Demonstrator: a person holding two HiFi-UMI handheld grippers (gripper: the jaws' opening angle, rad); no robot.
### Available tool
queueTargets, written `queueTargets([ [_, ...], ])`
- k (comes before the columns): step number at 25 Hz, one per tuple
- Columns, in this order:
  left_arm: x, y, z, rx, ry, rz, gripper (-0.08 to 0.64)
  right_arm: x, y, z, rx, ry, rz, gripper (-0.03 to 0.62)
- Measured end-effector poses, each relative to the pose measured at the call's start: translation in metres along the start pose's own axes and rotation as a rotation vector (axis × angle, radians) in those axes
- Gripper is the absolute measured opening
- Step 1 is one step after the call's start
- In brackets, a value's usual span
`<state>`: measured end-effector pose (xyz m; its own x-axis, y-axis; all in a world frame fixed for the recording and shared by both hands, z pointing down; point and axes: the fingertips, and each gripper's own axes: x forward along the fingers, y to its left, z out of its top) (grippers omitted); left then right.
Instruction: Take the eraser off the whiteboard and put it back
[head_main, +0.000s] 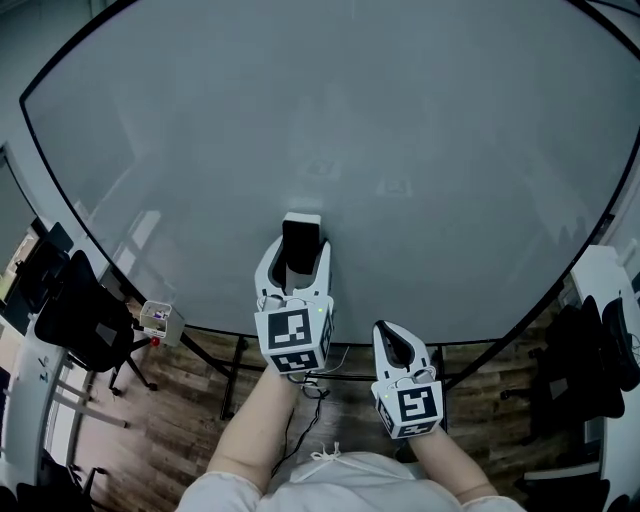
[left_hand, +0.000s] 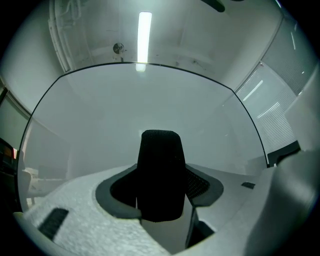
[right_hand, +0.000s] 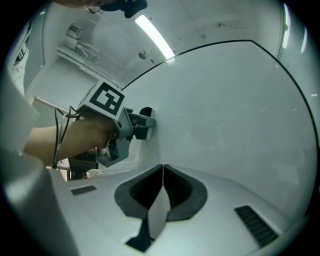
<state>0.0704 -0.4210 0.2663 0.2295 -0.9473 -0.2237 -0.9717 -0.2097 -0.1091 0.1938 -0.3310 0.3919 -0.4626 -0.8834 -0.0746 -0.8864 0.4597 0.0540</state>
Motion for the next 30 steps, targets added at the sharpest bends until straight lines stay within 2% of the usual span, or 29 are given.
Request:
queueTargets([
  [3,-0.010,0.003,0.012,0.026,-0.024,0.016,0.261,-0.001,0.003,0.006,-0.002,-0.021,-0.004,0.028],
  [8,-0.032,-0.003,0.008,0.009,-0.026,-0.025,0.262,0.000,0.007,0.007,-0.002,-0.019,-0.009,0.028],
  [13,-0.063,-0.007,-0.027,-0.016,0.032,-0.067,0.262,0.002,0.013,0.004,-0.007,-0.006,-0.012,0.028],
  [19,-0.093,-0.017,-0.072,0.025,0.068,-0.121,0.262,0.003,0.015,0.005,-0.019,-0.009,-0.034,0.028],
  [23,-0.110,-0.016,-0.088,0.010,0.077,-0.120,0.262,0.002,0.017,0.004,-0.009,-0.009,-0.047,0.028],
  [30,-0.130,-0.033,-0.103,-0.054,0.076,-0.176,0.262,-0.002,0.025,0.000,-0.004,-0.005,-0.063,0.028],
])
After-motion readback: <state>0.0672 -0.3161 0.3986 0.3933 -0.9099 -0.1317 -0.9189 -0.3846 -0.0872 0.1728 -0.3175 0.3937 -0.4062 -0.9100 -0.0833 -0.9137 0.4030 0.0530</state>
